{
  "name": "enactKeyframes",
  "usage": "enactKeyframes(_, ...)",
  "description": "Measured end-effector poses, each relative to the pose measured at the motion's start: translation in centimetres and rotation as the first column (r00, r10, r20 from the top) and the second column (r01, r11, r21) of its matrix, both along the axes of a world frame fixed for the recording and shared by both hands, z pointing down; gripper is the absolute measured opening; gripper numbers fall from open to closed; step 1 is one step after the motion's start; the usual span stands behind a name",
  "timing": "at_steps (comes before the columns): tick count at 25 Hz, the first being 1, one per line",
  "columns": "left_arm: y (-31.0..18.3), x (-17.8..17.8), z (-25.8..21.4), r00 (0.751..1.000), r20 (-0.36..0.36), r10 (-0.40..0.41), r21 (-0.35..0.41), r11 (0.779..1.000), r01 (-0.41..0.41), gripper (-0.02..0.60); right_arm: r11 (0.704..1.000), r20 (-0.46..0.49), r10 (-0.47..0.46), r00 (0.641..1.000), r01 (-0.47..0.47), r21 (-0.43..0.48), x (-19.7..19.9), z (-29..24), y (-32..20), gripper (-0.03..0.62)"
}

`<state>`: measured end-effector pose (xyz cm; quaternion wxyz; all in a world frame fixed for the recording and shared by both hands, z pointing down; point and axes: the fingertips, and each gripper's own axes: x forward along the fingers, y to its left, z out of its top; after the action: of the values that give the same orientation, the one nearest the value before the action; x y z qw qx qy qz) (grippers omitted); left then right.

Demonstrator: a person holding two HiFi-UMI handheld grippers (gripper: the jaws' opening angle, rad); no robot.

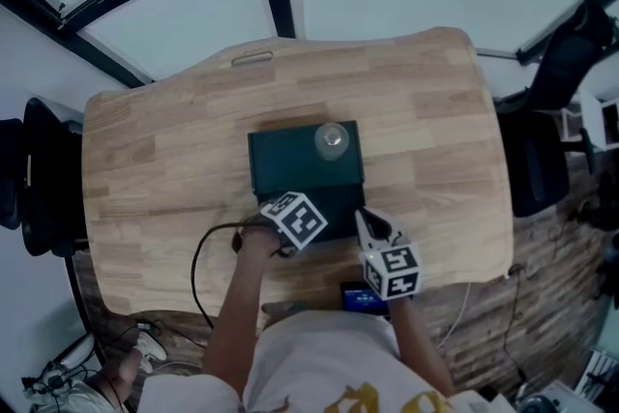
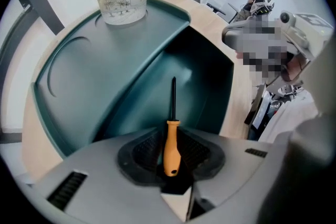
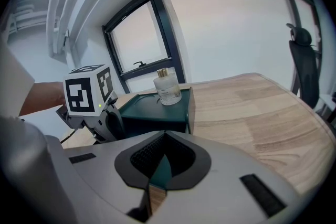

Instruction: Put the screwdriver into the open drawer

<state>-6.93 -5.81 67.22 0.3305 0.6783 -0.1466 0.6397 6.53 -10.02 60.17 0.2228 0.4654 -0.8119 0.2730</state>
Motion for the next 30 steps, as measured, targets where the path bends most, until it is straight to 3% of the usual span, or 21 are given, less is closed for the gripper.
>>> enactKeyframes(7,-0.9,-0.7,-1.7,0.998,-0.030,-0.058,0.078,0.995,0.060,0.075,1.000,-0.004,-0.007,1.000,0.007,0.023,-0.1,-1.0,0.3,-0.003)
enactKeyframes(13,-1.0,-0.4,-2.8,0.982,-0.112,-0.150,0.143,0.976,0.166,0.074,0.998,-0.016,-0.014,1.000,0.015,0.063,-0.1,-2.1,0.5,-0.003)
enactKeyframes(16,-1.1,-0.8,-3.5,0.975,-0.127,-0.181,0.193,0.960,0.204,0.000,0.996,-0.023,-0.020,1.000,0.022,0.089,-0.2,-3.0,0.6,-0.003)
enactKeyframes(19,-1.0,-1.1,-4.3,0.969,-0.150,-0.197,0.232,0.946,0.228,0.000,0.991,-0.035,-0.033,0.999,0.037,0.130,-0.4,-4.1,0.6,-0.003)
enactKeyframes(27,-1.0,-1.8,-6.4,0.934,-0.241,-0.262,0.351,0.874,0.336,0.000,0.981,-0.042,-0.053,0.998,0.060,0.186,-0.8,-6.4,1.4,-0.003)
enactKeyframes(30,-1.3,-2.0,-7.3,0.909,-0.304,-0.286,0.399,0.828,0.394,0.000,0.974,-0.044,-0.053,0.998,0.061,0.216,-0.9,-7.1,1.7,-0.003)
